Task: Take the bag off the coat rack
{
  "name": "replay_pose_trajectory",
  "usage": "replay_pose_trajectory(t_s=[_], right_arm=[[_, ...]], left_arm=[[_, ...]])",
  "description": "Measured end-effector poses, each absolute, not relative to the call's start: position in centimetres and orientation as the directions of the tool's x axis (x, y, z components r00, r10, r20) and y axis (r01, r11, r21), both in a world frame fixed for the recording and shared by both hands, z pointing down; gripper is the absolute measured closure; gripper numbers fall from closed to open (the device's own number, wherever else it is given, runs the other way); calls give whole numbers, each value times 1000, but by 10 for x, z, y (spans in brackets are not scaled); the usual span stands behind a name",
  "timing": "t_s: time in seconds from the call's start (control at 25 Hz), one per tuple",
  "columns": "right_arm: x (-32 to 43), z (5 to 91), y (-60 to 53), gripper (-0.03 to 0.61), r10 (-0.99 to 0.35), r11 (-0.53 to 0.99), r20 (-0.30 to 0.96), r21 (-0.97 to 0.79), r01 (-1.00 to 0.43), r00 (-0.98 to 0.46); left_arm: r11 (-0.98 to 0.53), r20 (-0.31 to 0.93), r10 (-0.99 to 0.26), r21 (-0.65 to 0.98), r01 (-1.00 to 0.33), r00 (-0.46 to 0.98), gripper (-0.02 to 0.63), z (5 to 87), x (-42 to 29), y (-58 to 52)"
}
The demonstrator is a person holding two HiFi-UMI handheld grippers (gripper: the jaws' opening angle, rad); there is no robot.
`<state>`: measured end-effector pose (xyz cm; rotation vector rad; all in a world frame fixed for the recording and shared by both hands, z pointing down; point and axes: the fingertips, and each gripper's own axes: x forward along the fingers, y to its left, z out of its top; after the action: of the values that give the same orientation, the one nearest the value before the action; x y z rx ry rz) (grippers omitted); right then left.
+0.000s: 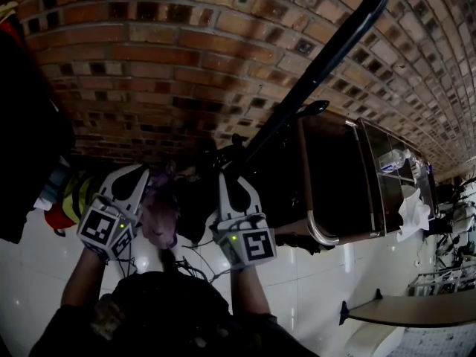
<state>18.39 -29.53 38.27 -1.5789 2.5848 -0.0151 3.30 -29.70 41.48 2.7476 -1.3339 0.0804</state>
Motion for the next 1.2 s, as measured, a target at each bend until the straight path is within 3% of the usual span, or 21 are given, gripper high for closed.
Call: replay_pose_trajectory(t_s=[0.32, 0.76, 1.2], right_arm=[[199, 327, -305, 549, -857, 500, -233, -161, -851, -460], [196, 307, -321, 552, -833, 548, -240, -244, -800, -498], [167, 230, -329, 552, -735, 661, -341, -169, -731, -586]], left_arm=[[-607, 70, -790, 50, -793, 609, 574, 403, 31, -299], [-595, 50, -801, 45, -802, 597, 574, 393, 32, -306], [-587, 23, -808, 40, -809, 588, 574, 383, 26, -309]])
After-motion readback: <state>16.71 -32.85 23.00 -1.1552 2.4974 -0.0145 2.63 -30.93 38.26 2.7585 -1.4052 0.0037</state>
